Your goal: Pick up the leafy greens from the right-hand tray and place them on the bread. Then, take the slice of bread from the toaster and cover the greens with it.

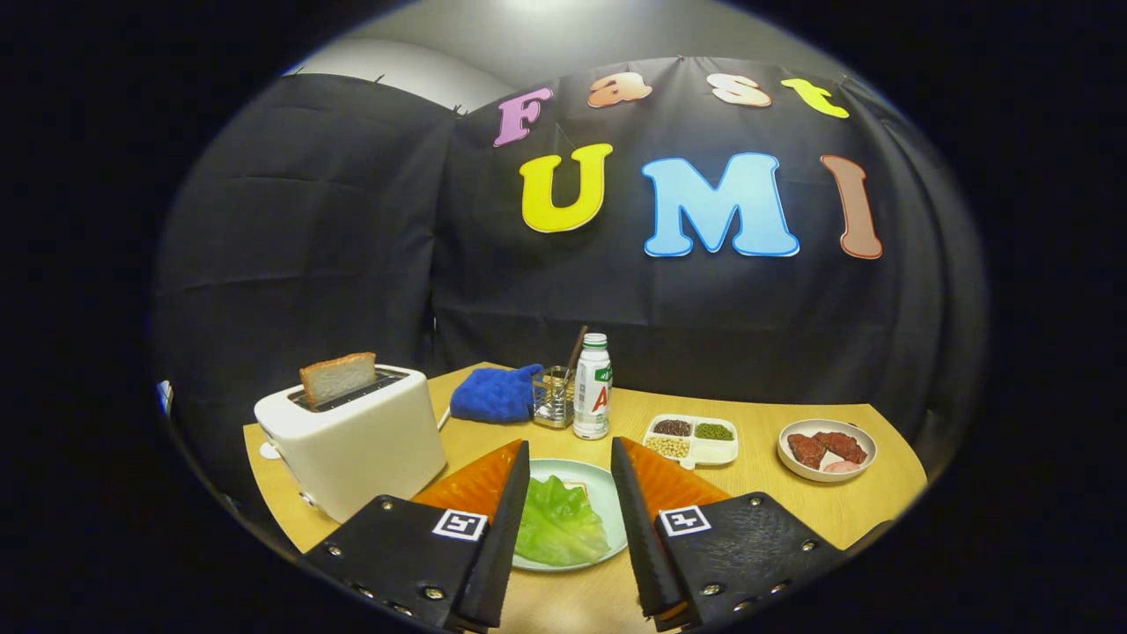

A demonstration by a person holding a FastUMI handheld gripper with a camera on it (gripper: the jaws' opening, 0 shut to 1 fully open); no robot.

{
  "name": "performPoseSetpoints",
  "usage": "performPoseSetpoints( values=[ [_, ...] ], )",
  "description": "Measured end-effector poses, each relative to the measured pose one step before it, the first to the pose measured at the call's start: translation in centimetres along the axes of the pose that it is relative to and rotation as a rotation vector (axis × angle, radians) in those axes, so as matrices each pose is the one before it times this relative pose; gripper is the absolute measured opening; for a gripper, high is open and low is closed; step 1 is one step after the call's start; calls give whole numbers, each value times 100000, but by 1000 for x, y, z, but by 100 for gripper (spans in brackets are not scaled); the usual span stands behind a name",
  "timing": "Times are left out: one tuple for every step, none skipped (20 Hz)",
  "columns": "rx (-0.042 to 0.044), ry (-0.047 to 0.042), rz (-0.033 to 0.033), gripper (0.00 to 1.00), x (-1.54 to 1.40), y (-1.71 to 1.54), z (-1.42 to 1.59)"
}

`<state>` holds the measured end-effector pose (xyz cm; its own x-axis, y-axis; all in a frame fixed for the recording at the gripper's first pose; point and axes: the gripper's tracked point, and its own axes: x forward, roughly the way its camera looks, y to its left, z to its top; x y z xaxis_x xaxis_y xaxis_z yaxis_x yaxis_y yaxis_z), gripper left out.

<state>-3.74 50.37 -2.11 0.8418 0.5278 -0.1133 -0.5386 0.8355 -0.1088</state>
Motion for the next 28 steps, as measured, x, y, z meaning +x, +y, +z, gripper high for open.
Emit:
performPoseSetpoints(
  values=[
    [-922, -622, -44, 57, -45, 452, 153],
    [-236, -465, -177, 57, 126, 393, 61],
    [613, 99, -447, 57, 35, 244, -213],
    [1695, 153, -138, 57, -71, 456, -84],
    [2389, 166, -165, 57, 64, 596, -129],
    [1959, -325, 252, 57, 15, 713, 83],
    [1315, -330, 222, 57, 42, 732, 166],
    [295, -635, 225, 57, -35, 703, 235],
    [267, -972, -87, 57, -40, 801, 288],
    [-17, -663, 229, 57, 34, 895, 226],
    [244, -261, 68, 57, 35, 808, 173],
    [346, 37, 431, 57, 53, 902, 139],
    [-237, 239, 596, 57, 77, 1087, 7],
    [-649, 203, 776, 57, 18, 914, 68],
    [-696, -313, 2042, 57, 126, 1281, 133],
    [-958, -400, 1789, 57, 212, 1311, -1],
    [-606, 309, 1139, 57, 91, 929, -111],
    [-331, 188, 1462, 57, 168, 1107, 60],
    [854, -19, 1187, 57, 223, 1298, 144],
    [1354, 415, 1719, 57, 394, 1343, 43],
    [1633, 531, 2169, 57, 469, 1571, 43],
    [275, 813, 1361, 57, 499, 1100, -28],
    [-1034, 827, 1068, 57, 487, 997, -35],
    [-1775, 38, 639, 57, 314, 942, -97],
    [-1608, 207, 136, 57, 349, 609, -73],
    [-882, 127, 401, 57, 352, 456, -156],
    [-129, 379, 693, 57, 512, 707, -392],
    [-250, 314, 262, 57, 508, 526, -176]
  ],
)
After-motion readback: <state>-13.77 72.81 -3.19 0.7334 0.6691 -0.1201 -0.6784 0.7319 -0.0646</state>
